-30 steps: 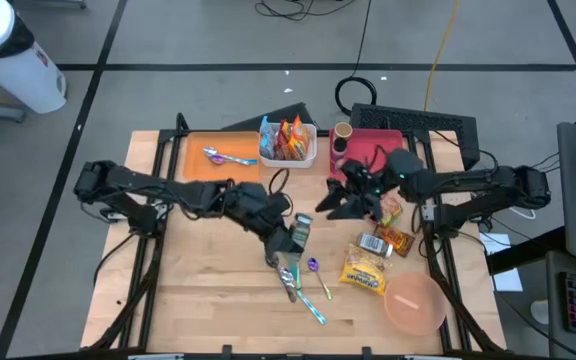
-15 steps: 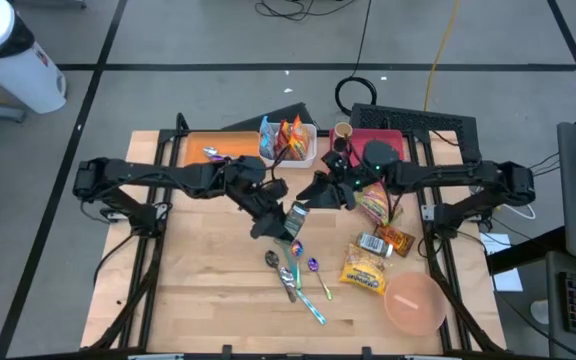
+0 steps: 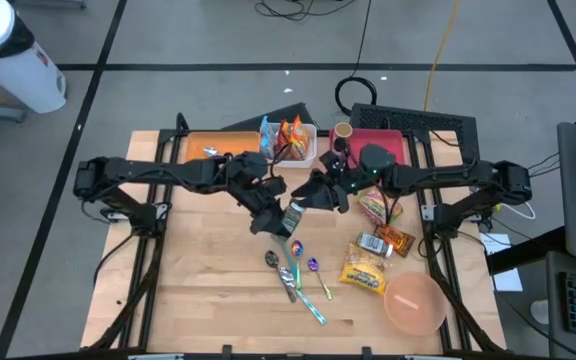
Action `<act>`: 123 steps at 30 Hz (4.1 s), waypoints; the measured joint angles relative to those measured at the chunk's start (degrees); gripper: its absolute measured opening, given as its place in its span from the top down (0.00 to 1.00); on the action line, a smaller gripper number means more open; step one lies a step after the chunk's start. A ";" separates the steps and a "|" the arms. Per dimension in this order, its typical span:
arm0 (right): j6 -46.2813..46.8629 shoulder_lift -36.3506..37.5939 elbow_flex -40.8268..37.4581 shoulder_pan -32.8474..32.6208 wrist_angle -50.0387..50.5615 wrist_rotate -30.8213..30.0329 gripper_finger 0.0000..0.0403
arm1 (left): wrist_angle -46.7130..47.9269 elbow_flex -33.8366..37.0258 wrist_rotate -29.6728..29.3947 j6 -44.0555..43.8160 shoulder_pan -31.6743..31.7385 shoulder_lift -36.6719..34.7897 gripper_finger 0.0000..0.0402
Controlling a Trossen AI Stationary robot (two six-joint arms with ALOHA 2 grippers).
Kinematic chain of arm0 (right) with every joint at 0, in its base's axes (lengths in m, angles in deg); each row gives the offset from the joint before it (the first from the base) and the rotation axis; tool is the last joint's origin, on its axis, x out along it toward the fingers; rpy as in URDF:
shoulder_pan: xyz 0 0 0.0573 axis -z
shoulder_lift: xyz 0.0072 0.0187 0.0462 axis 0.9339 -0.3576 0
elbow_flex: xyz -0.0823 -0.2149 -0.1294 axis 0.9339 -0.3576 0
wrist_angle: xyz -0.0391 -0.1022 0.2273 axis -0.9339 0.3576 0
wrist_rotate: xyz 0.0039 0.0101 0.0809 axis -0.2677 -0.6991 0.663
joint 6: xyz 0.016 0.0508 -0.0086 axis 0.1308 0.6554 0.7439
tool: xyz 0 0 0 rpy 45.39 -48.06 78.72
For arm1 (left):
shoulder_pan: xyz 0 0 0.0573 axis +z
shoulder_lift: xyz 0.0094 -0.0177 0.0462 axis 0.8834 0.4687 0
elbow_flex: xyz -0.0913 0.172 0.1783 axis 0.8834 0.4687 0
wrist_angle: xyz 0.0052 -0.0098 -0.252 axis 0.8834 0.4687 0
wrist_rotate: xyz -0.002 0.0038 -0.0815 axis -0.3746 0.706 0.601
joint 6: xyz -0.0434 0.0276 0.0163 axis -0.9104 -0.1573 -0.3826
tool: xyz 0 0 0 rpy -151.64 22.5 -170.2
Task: Pick & Place Food Item
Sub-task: Put the green spice bottle into the red bin
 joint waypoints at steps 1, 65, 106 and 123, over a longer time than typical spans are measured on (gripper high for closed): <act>-0.07 -0.04 0.01 -0.33 0.08 -0.27 0.29 | 0.05 0.00 0.10 -0.06 0.39 0.00 0.49; -8.14 -0.50 -0.06 -0.74 5.73 -3.05 0.51 | 0.65 0.00 0.26 0.74 1.20 0.00 0.36; -8.15 3.13 -0.11 7.82 7.80 3.22 0.51 | 3.66 -0.03 9.14 2.39 15.28 -12.68 0.29; -18.05 16.49 -0.09 16.23 33.52 5.81 0.51 | 6.78 0.00 -7.67 8.68 27.14 -23.53 0.29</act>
